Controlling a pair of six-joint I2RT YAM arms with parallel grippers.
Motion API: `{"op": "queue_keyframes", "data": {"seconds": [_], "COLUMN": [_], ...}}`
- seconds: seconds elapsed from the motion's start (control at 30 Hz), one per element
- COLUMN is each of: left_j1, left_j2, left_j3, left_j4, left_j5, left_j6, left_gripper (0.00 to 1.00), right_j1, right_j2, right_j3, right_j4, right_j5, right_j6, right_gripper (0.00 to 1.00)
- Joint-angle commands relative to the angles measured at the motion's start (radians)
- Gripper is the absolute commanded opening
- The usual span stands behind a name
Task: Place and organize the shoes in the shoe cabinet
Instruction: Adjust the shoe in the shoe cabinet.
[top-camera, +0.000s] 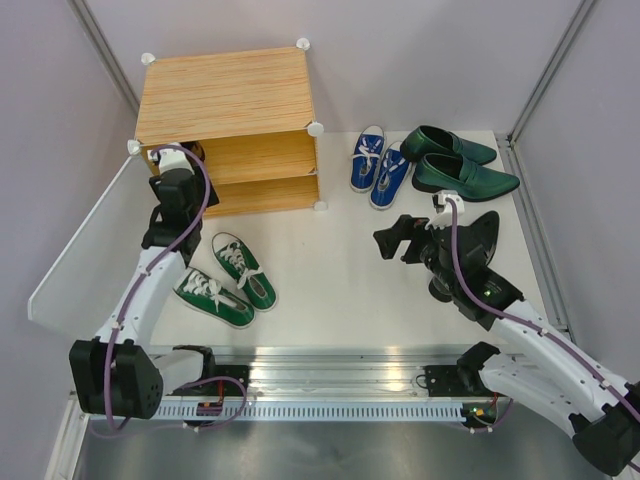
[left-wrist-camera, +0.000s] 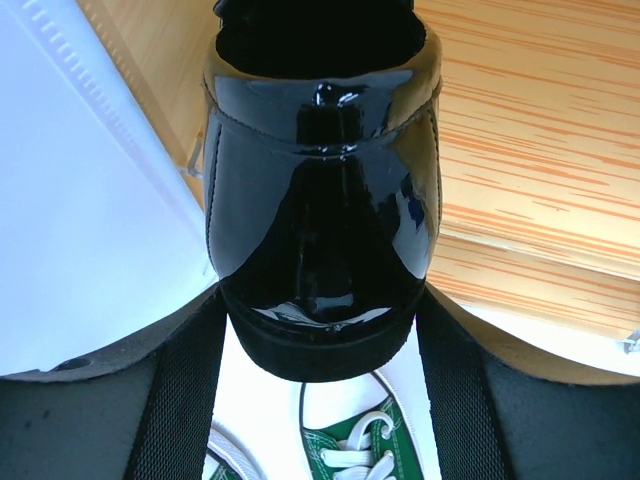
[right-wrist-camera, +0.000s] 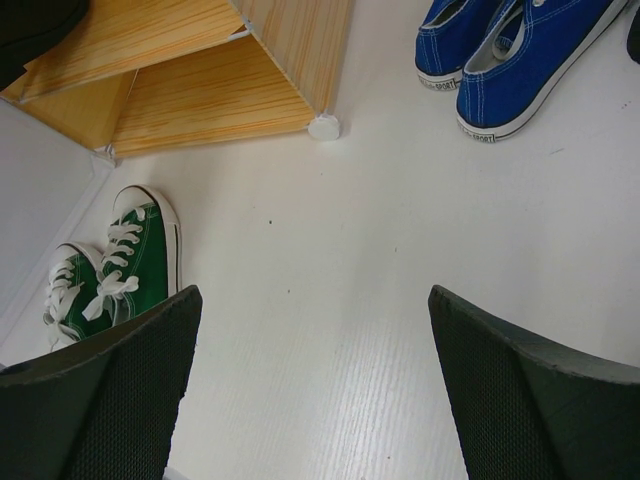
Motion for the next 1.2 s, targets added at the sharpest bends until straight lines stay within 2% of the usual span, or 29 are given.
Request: {"op": "queue_keyframes", "data": {"seconds": [0.0,0.4,0.63,0.83,1.17], "left_j1": [0.041,0.087,0.086,0.086,0.089], "left_j2": [-0.009,0.048,0.101,0.135,0.207], "left_j3": [0.040,-0.006,-0.017,-0.040,-0.018], "left_j4": [0.085,0.232,0.318,0.401,0.429], "left_j5": [0.069,0.231,0.163,0.162,0.143], "left_j6": [0.049,0.108,0.104,0.098,0.105], "left_gripper": [0.02,0.02,0.02,0.02,0.02], "right_j1": [-0.006,-0.006,-0.004,-0.004,-0.004], "right_j2": [-0.025,-0.020,-0.014,-0.011,-0.008], "right_j3": [-0.008,-0.016,-0.016,-0.017,-0.017], "right_j4": [0.027,0.027,0.031,0.033,0.033], "right_j5": [0.029,0.065,0.072,0.081,0.085], "right_j6": [-0.018,-0.026,-0.033,-0.037,-0.040], "right_gripper": [0.97,0.97,0.97,0.97,0.96]}}
